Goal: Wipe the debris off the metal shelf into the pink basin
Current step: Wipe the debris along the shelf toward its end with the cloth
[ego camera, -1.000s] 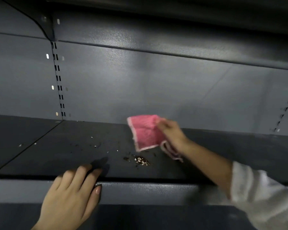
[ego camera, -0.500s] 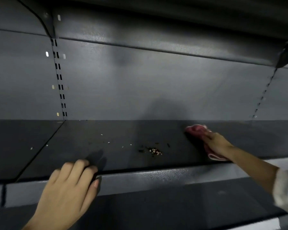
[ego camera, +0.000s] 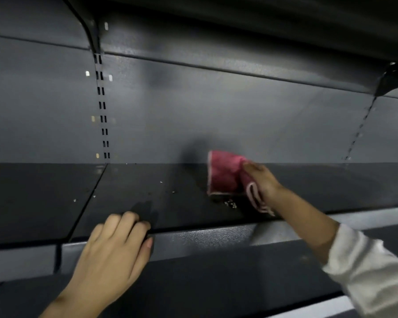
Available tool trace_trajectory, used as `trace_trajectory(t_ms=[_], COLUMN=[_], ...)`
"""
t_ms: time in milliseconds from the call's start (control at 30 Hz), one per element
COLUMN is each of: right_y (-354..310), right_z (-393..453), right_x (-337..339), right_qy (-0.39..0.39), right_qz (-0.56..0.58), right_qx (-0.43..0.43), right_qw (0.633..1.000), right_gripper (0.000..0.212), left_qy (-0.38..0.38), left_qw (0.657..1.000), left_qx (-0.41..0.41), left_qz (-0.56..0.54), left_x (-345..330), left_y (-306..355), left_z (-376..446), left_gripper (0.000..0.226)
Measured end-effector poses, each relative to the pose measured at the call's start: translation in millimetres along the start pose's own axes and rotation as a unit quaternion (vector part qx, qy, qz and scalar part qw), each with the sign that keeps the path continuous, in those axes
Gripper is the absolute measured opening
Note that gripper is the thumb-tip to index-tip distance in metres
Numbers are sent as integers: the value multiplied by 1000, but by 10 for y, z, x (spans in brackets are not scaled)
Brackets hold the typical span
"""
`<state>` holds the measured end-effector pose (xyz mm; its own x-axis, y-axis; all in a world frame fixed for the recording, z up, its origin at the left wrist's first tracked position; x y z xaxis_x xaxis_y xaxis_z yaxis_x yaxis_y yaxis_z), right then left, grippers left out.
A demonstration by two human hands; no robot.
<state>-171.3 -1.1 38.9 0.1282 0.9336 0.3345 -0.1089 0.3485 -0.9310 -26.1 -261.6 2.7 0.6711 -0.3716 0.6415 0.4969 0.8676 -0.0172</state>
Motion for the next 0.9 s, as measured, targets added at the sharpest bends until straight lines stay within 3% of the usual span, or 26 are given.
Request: trace_trajectory(t_ms=[67,167,233,300,367,433,500,600,800,900], right_y=[38,200,411,618,588,433,267,117,-6,19], right_z=[129,361,501,673,830,896,863,667,331,367], right_x=[340,786,843,790,625,276,-92,-485,-1001,-938], right_qy=[32,103,98,87,61,-15,-87,-138,-235,-180], right_qz=[54,41,54,-120,-341,-395,-361,-213,-80,-8], right_qx=[-18,-25,-49,-60,-11,82,151,163,131,78], right_qw=[998,994,993,987,938,915,916,953,960,981], right_gripper=[24,23,28,31,34,33,32,32,33,36], left_qy=[0,7,13,20,28,31,31,25,10,11], left_qw=[1000,999,998,996,995,994,994,994,994,995], left_qx=[10,7,-9,-23,-21,-16,-13,-5,-5,-11], left_qz=[25,42,56,80,94,102,103,108,108,99], left_x=[39,59,36,0,-41,-64,-72,-74,-52,-25], left_y=[-101,-182,-175,-163,-165,-167,-168,-159,-155,-169], left_z=[-24,-54,-68,-75,-80,-76,-75,-71,-65,-69], left_gripper=[66,55,50,39,35,34,34,34,35,36])
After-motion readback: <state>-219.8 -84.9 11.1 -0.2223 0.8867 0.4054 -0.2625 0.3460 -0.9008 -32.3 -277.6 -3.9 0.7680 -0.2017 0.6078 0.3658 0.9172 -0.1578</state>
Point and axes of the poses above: each hand's wrist, its own z-axis towards the middle knuckle, its own x-axis out of the back of the hand, y = z × x, the point moved 5 cm from there along z, towards the middle knuckle, and after that the axes turned 10 degrees about -z, right-handed, at the moved point
